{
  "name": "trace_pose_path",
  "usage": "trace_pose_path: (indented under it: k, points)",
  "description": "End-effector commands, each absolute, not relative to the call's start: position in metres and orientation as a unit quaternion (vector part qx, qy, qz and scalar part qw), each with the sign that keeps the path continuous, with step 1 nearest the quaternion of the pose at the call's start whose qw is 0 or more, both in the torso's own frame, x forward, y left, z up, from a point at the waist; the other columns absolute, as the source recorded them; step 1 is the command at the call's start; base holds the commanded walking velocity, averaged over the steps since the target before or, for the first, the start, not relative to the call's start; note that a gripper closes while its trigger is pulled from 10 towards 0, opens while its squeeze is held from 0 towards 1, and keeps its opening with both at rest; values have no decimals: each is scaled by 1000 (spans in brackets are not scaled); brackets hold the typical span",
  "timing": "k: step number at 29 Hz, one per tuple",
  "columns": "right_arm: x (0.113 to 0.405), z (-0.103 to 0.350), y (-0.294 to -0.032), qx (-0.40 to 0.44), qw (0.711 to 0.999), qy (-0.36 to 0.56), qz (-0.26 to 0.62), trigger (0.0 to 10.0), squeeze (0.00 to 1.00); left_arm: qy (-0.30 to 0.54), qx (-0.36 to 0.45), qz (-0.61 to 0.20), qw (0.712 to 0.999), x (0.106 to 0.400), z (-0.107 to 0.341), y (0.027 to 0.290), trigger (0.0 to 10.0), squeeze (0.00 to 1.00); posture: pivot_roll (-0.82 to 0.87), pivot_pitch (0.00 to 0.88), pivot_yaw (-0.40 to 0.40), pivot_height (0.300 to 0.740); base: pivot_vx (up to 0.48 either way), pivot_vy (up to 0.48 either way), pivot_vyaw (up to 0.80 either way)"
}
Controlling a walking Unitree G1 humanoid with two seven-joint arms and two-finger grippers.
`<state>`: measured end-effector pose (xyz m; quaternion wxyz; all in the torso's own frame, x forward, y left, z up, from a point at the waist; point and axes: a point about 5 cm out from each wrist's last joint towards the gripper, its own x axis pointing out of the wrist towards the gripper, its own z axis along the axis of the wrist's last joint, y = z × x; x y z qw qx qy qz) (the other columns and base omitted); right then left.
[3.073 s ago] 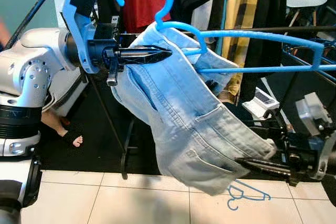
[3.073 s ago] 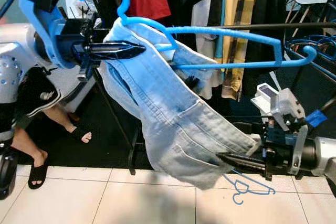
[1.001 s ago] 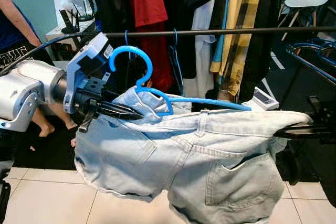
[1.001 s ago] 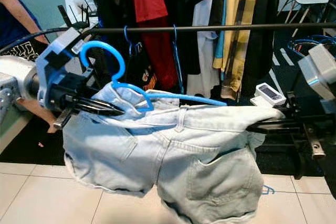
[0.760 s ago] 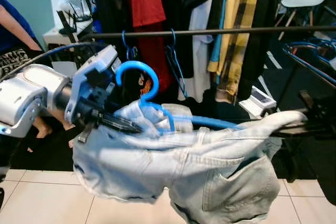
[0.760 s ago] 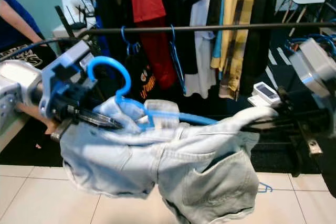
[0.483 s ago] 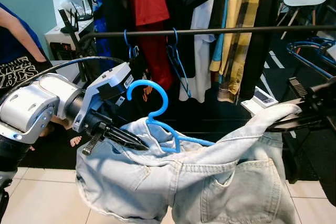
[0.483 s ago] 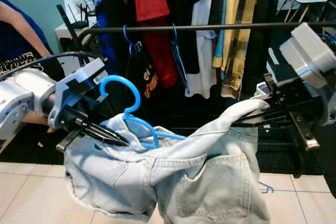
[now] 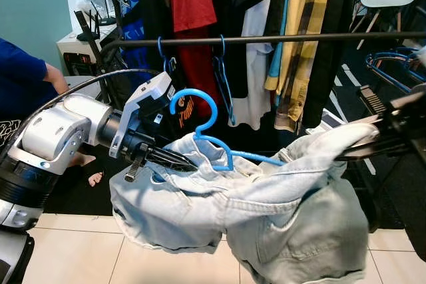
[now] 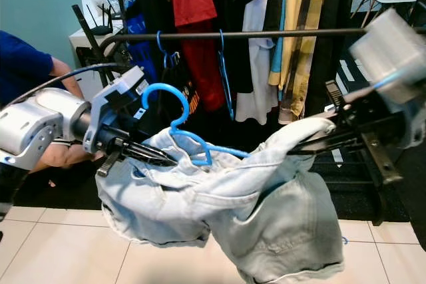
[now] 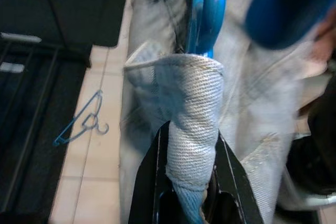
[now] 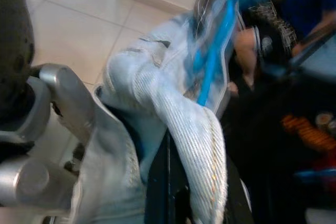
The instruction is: Hang hanger
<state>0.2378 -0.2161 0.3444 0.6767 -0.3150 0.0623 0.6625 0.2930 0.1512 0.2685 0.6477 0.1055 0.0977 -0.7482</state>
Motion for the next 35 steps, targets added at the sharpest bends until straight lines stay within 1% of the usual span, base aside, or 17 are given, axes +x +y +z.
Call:
trace_pose_path:
  k: [1,2,5,6,7,8,10,11,13,17,19,24,25,26,29,33,35]
  points:
    - [245,334,-222,-348,681,96,637,0,0,88,83,-775,620,283,276,155,0,0,-115,0,71,740,0,0,0]
    - [254,324,-232,-379,692,128,601,0,0,91,68,-799,590,272,278,155,0,0,-116,0,70,740,0,0,0]
    - [254,324,-232,-379,692,128,601,0,0,91,68,-799,590,272,278,155,0,0,-116,0,70,740,0,0,0]
    - [261,317,-238,-403,695,148,577,0,0,98,62,-813,570,265,278,155,0,0,-114,0,68,740,0,0,0]
    - [261,317,-238,-403,695,148,577,0,0,98,62,-813,570,265,278,155,0,0,-114,0,68,740,0,0,0]
    - [267,314,-243,-421,699,157,557,0,0,109,70,-823,553,258,275,154,0,0,-113,0,66,740,0,0,0]
    - [267,314,-243,-421,699,157,557,0,0,109,70,-823,553,258,275,154,0,0,-113,0,66,740,0,0,0]
    - [270,316,-242,-424,701,148,554,0,0,121,79,-831,537,252,271,152,0,0,-112,0,64,740,0,0,0]
    - [271,321,-238,-417,701,129,564,0,0,129,88,-835,528,249,268,150,0,0,-113,0,65,740,0,0,0]
    - [268,328,-231,-401,698,106,583,0,0,135,97,-835,524,248,265,149,0,0,-114,0,65,740,0,0,0]
    - [261,341,-217,-374,682,62,626,0,0,140,104,-835,522,250,259,146,0,0,-122,0,69,740,0,0,0]
    - [260,352,-206,-370,664,26,650,0,0,145,101,-837,517,249,256,143,0,0,-124,0,73,740,0,0,0]
    - [260,361,-198,-365,653,-4,664,0,0,145,102,-839,515,249,254,139,0,0,-124,0,72,740,0,0,0]
    - [260,361,-198,-365,653,-4,664,0,0,145,102,-839,515,249,254,139,0,0,-124,0,72,740,0,0,0]
    - [261,375,-183,-348,632,-55,690,0,0,138,108,-839,515,253,249,133,0,0,-125,0,70,740,0,0,0]
    - [265,371,-173,-330,614,-57,715,0,0,127,115,-843,510,253,249,128,0,0,-118,0,68,740,0,0,0]
    - [265,371,-173,-330,614,-57,715,0,0,127,115,-843,510,253,249,128,0,0,-118,0,68,740,0,0,0]
